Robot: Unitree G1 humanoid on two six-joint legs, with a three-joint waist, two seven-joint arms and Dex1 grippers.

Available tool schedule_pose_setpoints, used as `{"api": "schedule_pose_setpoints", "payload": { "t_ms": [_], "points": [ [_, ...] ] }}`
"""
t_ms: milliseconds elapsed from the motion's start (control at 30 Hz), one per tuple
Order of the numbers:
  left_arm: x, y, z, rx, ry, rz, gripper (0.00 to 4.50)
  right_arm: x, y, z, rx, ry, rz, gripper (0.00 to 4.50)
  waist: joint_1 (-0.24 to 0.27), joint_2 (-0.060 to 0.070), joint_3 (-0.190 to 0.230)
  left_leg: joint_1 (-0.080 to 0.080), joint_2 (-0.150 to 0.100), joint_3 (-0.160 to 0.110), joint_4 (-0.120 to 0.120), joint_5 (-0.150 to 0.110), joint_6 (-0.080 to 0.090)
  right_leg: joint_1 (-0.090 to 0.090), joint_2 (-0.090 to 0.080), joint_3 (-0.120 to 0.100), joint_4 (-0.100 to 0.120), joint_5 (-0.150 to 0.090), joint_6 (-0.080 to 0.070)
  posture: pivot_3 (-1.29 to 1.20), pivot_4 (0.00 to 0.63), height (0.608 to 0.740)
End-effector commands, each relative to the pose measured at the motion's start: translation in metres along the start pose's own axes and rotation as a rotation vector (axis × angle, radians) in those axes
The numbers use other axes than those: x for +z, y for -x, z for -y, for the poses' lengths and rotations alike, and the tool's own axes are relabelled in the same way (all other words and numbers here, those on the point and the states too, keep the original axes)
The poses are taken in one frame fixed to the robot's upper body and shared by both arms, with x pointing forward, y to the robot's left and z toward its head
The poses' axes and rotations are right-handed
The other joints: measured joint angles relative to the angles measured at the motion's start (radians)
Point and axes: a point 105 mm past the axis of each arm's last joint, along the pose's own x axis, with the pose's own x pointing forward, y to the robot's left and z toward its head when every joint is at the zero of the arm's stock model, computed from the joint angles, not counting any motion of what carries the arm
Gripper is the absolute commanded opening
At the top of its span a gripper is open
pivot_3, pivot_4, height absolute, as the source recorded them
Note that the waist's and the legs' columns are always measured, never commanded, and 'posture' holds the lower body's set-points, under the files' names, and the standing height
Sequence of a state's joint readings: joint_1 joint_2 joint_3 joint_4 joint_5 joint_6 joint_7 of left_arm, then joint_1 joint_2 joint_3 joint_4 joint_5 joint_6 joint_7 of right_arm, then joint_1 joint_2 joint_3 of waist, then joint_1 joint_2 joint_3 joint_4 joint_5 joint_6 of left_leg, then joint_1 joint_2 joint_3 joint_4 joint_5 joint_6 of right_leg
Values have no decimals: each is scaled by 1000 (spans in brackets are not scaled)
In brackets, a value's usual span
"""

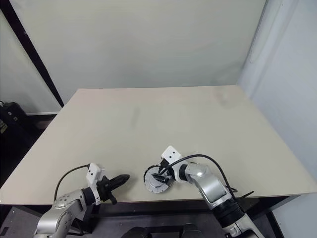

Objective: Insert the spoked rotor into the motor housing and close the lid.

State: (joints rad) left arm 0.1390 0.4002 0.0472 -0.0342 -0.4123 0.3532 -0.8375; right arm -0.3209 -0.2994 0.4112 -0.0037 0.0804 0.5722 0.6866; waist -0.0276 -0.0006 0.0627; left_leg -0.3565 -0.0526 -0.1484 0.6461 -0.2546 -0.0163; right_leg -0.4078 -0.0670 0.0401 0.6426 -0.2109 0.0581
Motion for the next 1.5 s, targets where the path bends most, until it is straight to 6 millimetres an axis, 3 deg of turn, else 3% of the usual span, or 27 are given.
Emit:
{"api": "schedule_pose_setpoints", "payload": {
  "t_ms": [33,200,367,1100,1233,1500],
  "points": [
    [13,-2,6,-30,-31,34,0,23,9,3,92,60,67,4458,0,0,0,0,0,0,0,0,0,0,0,0,0,0,0,0,0,740],
    [13,-3,8,-44,-29,24,0,19,24,-12,343,135,15,4458,0,0,0,0,0,0,0,0,0,1,0,0,0,0,0,0,0,740],
    [11,-4,12,-65,-23,12,0,10,27,-15,449,203,-55,4458,-2,0,0,0,0,0,0,0,0,1,0,-1,0,0,0,0,0,740],
    [6,-4,18,-90,-11,-9,0,0,1,-3,335,270,1,4458,-1,0,0,1,0,0,0,0,0,1,0,0,1,1,-1,0,0,740],
    [5,-6,19,-96,-10,-11,0,7,0,-1,307,222,46,3260,0,0,0,1,0,0,0,0,0,1,0,0,1,1,-1,0,0,740],
    [3,-8,21,-105,-4,-11,0,7,-1,-2,268,192,54,3238,0,0,0,1,0,0,0,0,0,1,0,0,1,1,-1,0,0,740]
  ]
}}
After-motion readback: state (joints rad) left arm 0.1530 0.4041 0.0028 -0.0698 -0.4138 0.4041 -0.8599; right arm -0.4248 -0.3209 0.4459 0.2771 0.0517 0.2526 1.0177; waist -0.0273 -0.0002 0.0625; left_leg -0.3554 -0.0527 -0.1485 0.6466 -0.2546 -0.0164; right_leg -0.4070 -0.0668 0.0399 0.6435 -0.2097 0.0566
